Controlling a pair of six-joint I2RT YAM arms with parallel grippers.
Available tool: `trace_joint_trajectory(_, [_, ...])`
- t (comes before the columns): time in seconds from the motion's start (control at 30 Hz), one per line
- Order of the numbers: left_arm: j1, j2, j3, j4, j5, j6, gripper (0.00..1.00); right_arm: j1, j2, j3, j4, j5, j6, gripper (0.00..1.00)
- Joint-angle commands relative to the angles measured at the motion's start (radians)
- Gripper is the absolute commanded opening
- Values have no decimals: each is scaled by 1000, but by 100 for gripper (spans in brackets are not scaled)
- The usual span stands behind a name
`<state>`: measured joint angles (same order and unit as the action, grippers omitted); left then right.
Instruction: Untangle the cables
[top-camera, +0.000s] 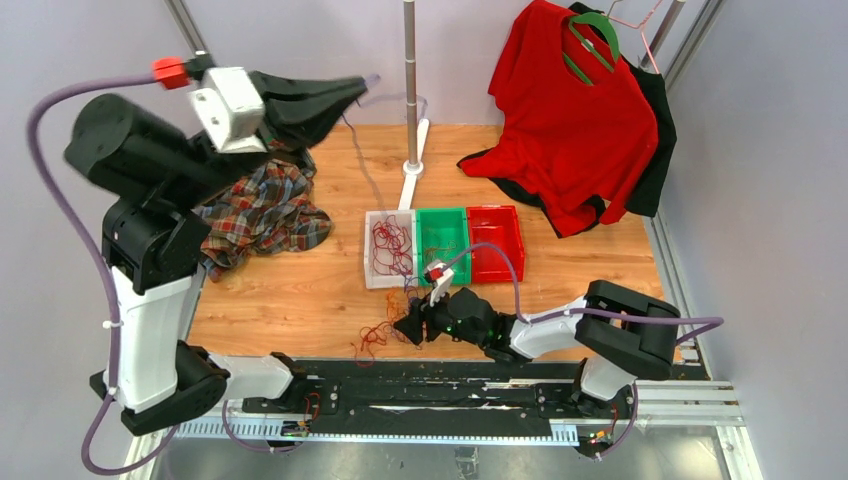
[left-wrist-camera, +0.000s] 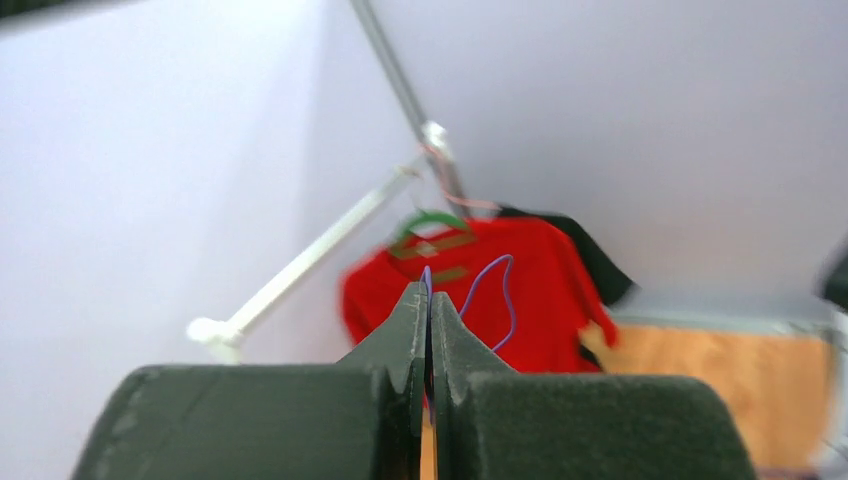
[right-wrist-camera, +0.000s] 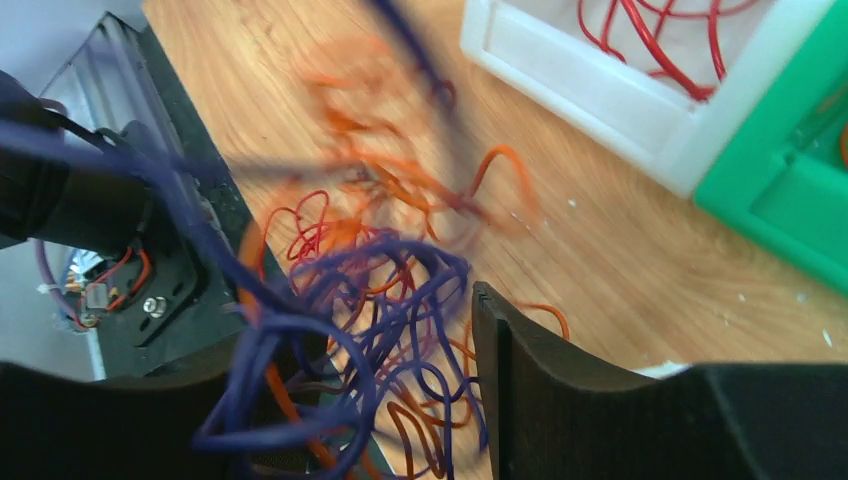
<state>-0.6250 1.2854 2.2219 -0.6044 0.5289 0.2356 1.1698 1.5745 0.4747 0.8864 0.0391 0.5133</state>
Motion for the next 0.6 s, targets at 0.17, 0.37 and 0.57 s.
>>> trace_joint_trajectory(0.17, [-4,-28,-21,674,-325,222,0,19,28,-46,26,96,43,50])
trace_joint_trajectory(0.37, [-4,14,52,765,-382,254,0,19,28,-40,-27,116,45,47])
trace_joint_trajectory(0.57, [-4,55,92,940,-470,330,0,19,-8,-52,-83,155,48,48])
